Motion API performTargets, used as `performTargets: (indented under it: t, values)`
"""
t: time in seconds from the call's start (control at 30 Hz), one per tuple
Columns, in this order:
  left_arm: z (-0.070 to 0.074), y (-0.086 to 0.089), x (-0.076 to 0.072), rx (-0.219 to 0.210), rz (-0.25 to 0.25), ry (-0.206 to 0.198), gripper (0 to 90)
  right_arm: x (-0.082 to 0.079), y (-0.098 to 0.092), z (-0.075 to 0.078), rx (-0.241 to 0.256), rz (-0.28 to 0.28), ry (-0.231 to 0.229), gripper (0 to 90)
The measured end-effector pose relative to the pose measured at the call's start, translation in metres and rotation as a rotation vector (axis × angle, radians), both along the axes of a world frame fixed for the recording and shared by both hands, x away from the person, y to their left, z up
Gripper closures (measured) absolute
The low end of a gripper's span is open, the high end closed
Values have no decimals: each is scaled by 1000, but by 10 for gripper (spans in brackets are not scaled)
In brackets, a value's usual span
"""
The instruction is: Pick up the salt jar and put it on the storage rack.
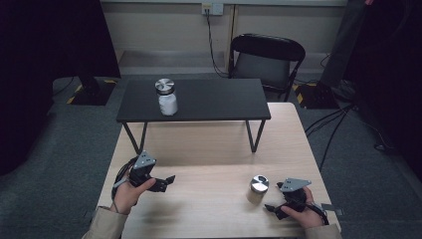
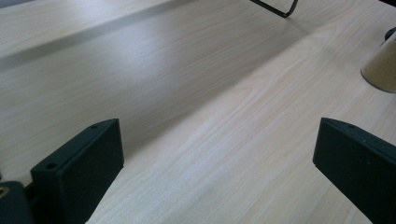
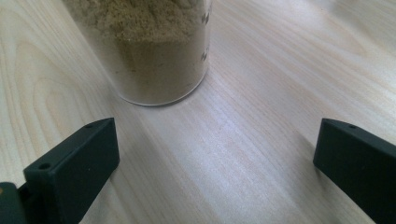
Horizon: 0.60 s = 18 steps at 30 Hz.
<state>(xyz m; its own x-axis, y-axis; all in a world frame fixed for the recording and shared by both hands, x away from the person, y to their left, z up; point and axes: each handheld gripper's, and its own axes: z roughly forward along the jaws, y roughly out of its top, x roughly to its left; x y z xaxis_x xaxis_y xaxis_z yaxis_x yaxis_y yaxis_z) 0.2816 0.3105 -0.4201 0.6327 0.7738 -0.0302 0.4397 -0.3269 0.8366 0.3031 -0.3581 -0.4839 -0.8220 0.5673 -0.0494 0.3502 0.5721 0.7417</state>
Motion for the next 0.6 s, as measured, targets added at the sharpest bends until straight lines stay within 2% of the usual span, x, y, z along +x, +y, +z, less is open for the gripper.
performTargets:
  t: [0.6]
  values:
    - [-16,3,-3,3,8,22,11,0,0,0,0,-1,0,0]
